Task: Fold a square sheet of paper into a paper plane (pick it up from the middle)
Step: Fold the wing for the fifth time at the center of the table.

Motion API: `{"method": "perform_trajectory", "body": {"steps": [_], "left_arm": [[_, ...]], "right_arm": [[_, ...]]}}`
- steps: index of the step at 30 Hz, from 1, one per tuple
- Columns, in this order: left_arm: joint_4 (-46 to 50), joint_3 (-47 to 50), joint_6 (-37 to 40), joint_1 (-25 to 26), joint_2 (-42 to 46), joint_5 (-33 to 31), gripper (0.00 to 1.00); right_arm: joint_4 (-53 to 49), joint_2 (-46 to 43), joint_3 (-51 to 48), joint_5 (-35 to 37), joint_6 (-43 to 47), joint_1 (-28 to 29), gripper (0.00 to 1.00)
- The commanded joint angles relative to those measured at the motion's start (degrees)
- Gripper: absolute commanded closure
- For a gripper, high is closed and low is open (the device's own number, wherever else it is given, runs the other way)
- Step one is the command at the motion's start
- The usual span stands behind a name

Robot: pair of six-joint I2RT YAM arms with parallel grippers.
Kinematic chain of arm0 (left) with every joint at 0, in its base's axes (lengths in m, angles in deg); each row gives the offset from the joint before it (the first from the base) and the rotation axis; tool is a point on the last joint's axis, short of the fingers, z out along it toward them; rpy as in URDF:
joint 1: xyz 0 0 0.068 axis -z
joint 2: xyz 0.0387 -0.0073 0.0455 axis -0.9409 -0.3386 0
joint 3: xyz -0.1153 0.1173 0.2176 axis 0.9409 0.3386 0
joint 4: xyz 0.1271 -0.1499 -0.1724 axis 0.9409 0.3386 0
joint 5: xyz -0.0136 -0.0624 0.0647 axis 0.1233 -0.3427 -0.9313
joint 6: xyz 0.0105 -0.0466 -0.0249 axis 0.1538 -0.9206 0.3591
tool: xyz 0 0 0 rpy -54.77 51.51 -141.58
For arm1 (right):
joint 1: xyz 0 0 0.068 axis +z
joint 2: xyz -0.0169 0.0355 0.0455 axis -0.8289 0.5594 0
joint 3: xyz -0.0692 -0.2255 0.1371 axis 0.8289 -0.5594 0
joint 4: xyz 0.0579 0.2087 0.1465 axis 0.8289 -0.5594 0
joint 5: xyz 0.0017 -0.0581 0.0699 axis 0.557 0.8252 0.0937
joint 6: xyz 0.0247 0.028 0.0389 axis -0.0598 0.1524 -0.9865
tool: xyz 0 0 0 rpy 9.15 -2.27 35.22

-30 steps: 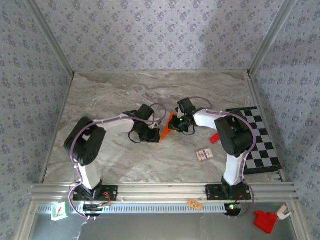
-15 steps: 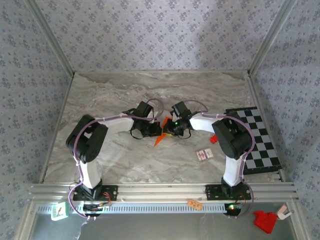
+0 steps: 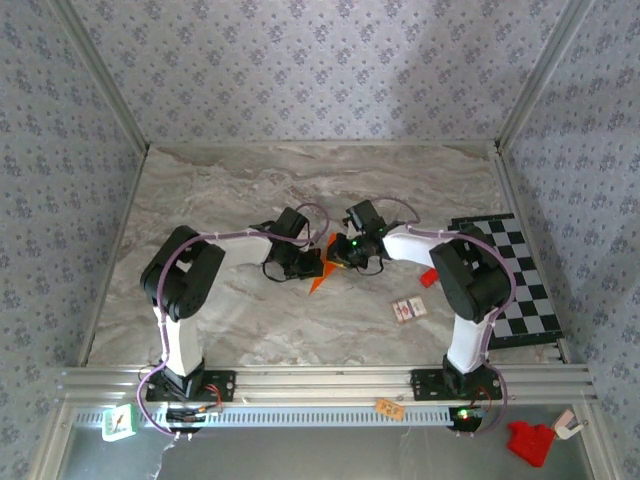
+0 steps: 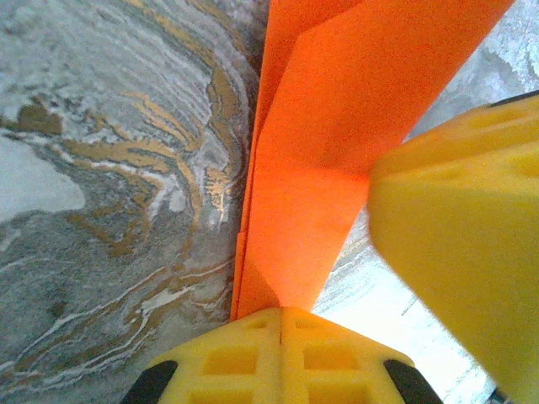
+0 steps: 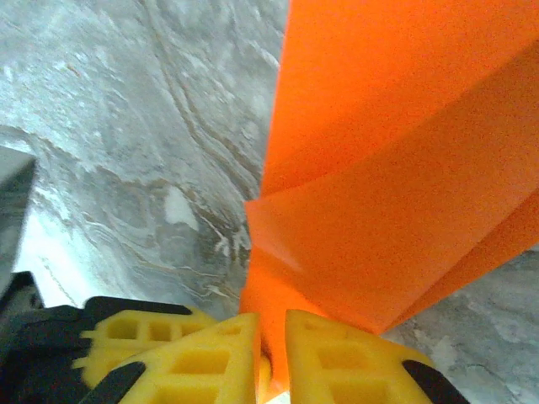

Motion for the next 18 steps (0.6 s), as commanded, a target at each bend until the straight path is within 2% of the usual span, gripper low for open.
{"method": "perform_trajectory", "body": {"steps": [1, 12, 18], "left_arm": [[6.07, 0.21, 0.16, 0.94, -1.72, -3.09, 1.0], [7.18, -0.12, -0.19, 1.02, -1.9, -3.96, 1.0], [7.31, 0.11, -0.48, 1.09, -1.82, -4.1, 1.0]], "right_arm": [[-1.34, -1.55, 0.71, 4.45, -0.9, 0.04, 0.83], [-4.88, 0.58, 2.2, 10.92, 0.86, -0.12, 0.82], [-3.98, 2.23, 1.96, 10.61, 1.79, -1.41, 0.83]]}}
